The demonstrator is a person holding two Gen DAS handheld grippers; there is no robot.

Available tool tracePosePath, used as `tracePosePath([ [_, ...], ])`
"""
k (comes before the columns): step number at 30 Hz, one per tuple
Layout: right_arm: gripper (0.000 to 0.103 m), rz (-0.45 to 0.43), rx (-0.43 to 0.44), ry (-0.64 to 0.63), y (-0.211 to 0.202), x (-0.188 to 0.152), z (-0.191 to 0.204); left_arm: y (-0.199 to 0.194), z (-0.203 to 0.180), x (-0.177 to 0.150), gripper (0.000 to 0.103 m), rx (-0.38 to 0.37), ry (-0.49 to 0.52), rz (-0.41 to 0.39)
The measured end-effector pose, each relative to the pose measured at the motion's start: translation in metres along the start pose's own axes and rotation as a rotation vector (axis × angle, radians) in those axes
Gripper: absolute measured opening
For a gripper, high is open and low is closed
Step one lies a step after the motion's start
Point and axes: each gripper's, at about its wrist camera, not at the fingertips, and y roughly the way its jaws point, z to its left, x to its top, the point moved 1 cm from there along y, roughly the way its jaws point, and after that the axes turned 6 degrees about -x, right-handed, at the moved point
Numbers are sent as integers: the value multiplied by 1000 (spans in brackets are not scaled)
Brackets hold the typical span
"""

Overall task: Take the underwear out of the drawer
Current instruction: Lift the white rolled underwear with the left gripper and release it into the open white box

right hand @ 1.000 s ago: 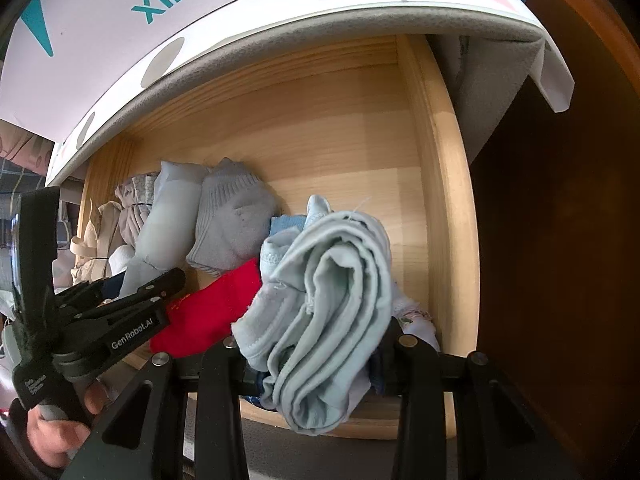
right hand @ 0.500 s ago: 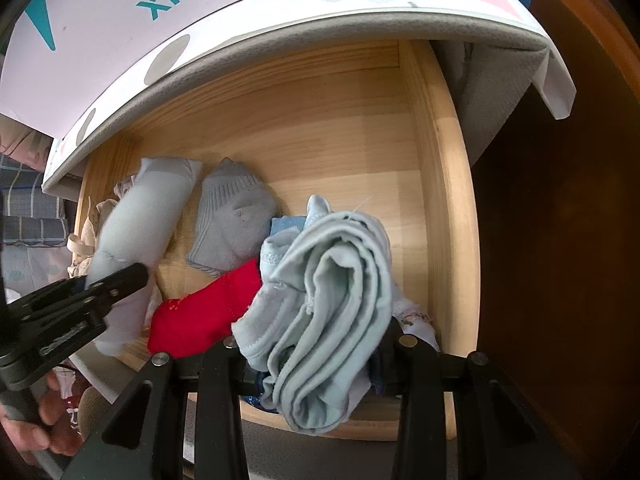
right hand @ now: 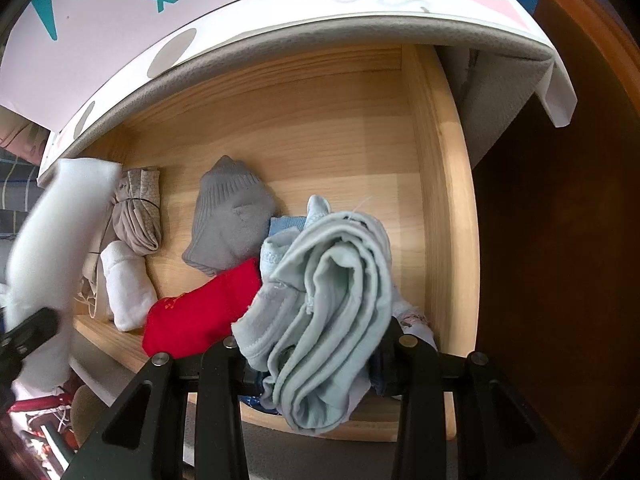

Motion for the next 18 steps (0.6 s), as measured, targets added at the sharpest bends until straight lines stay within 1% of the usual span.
tracePosePath([
  [6,34,0,-8,0,1,1,1,-45,-4,-10,30,-7,47,-76],
  [10,34,3,-6,4,2,1,0,-97,-1,-4,30,-6,70,-178],
  [12,34,3,-7,0,2,1,0,-126,1,5,30,-6,64,-245],
  [13,34,3,-8,-1,2,1,0,-146,3,14,30,-2,67,-293],
  [15,35,2,-9,-5,2,1,1,-174,6,32,30,19,68,-372],
  [16,34,1,-11,-5,2,1,1,-181,6,40,30,29,66,-393],
  [18,34,-3,-17,-8,1,0,2,-197,9,68,30,48,61,-453],
])
